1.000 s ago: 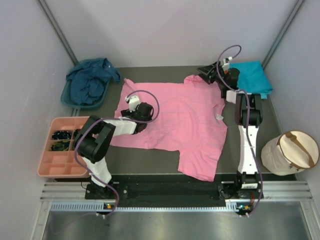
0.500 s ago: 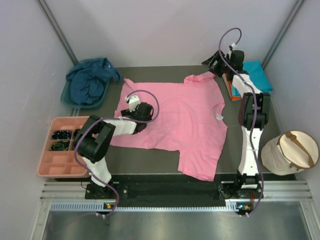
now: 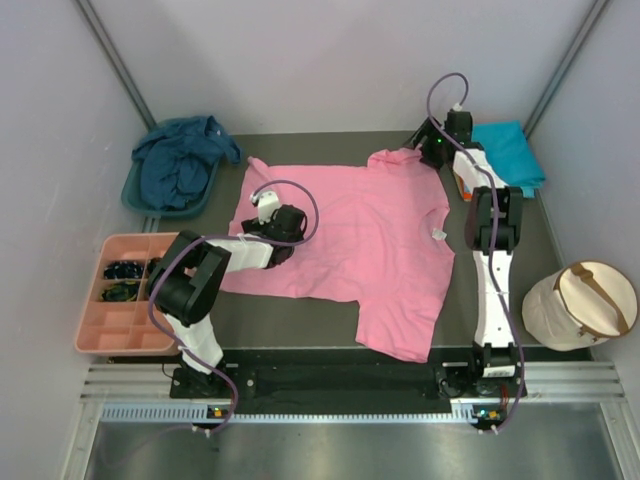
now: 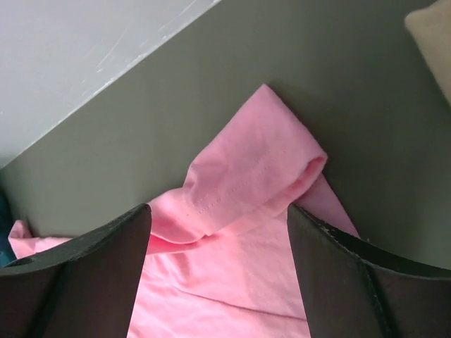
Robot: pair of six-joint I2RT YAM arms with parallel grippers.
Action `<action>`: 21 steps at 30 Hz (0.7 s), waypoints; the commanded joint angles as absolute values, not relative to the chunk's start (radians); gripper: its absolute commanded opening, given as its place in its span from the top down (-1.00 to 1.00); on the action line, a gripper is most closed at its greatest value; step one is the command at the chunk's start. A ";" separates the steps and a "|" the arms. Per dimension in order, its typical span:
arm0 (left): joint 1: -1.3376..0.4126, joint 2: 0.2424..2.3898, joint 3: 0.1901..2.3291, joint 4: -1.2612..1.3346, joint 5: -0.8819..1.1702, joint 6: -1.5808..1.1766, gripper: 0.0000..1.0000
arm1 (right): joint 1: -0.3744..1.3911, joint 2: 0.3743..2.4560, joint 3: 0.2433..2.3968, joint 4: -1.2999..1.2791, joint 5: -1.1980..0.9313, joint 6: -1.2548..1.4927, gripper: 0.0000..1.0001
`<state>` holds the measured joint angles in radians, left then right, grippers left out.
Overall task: Fold and stack the t-shirts
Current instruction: Flatten out the tshirt
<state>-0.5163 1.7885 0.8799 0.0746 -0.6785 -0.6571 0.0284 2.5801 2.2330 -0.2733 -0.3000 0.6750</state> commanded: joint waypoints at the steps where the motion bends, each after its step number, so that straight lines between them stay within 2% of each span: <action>1: -0.520 1.778 0.851 -0.041 -0.678 -0.657 -0.98 | 0.054 2.594 2.279 -0.279 -0.281 0.666 -0.56; 13: -0.520 1.775 0.848 -0.043 -0.680 -0.661 -0.98 | 0.069 2.631 2.279 -0.160 -0.374 0.736 -0.56; 19: -0.520 1.776 0.844 -0.044 -0.680 -0.667 -0.98 | 0.071 2.658 2.272 0.081 -0.468 0.830 -0.58; 21: -0.520 1.776 0.842 -0.041 -0.680 -0.667 -0.98 | 0.069 2.668 2.252 0.239 -0.497 0.882 -0.59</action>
